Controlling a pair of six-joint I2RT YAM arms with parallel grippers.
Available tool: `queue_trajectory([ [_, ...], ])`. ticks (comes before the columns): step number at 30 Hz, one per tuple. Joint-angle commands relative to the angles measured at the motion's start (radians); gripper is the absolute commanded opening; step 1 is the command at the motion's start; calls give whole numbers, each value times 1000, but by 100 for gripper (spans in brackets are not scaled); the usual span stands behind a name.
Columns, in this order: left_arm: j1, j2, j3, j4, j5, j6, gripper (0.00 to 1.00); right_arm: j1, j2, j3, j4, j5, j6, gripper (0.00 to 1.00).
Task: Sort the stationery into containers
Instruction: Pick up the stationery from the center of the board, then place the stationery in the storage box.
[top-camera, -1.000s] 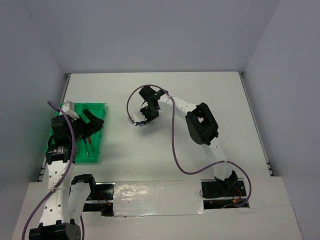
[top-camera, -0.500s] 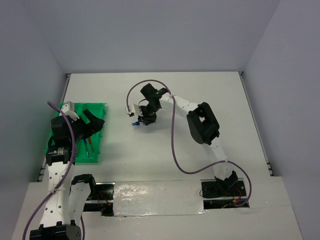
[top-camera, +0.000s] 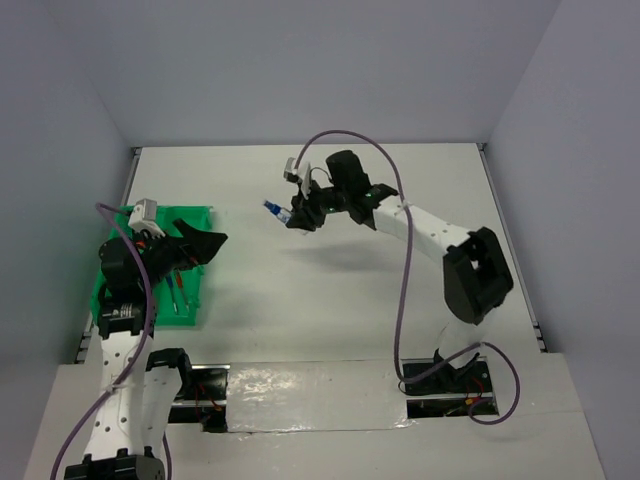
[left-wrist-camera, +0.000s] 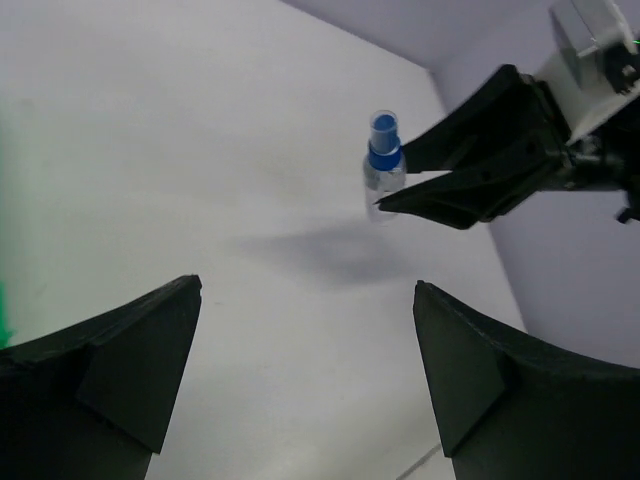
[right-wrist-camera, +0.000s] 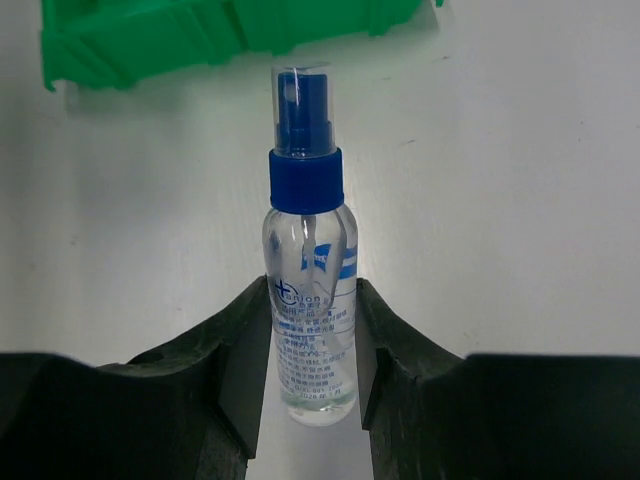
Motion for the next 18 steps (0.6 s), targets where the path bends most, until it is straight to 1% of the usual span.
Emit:
queue_trajectory([
  [1, -7, -28, -46, 474, 323, -222, 99, 23, -198, -139, 301, -34, 336, 0],
  [2, -18, -29, -58, 554, 345, -268, 99, 30, -246, -185, 339, 22, 393, 0],
  [3, -30, -28, -55, 614, 356, -297, 99, 45, -330, -258, 403, 31, 495, 0],
  [4, -65, -23, -46, 670, 361, -315, 99, 52, -368, -294, 439, 59, 563, 0],
  [5, -85, -14, -7, 662, 359, -303, 99, 52, -408, -366, 498, 135, 652, 0],
  [6, -137, 18, 18, 633, 350, -282, 99, 56, -468, -395, 525, 133, 779, 0],
  [7, -166, 35, 43, 601, 336, -256, 99, 65, -491, -421, 560, 116, 816, 0],
  [8, -186, 47, 73, 584, 312, -231, 99, 79, -513, -452, 583, 114, 841, 0],
  [9, -249, 75, 84, 582, 301, -231, 99, 119, -549, -457, 577, 137, 847, 0],
  [11, -300, 97, 107, 608, 301, -230, 99, 145, -574, -454, 541, 189, 852, 0],
  [12, -345, 110, 118, 590, 290, -221, 99, 148, -589, -457, 545, 193, 895, 0],
  [15, -428, 124, 149, 535, 263, -161, 99, 150, -611, -459, 550, 205, 956, 0],
  [18, -488, 136, 146, 562, 276, -156, 99, 159, -626, -466, 579, 188, 965, 0],
])
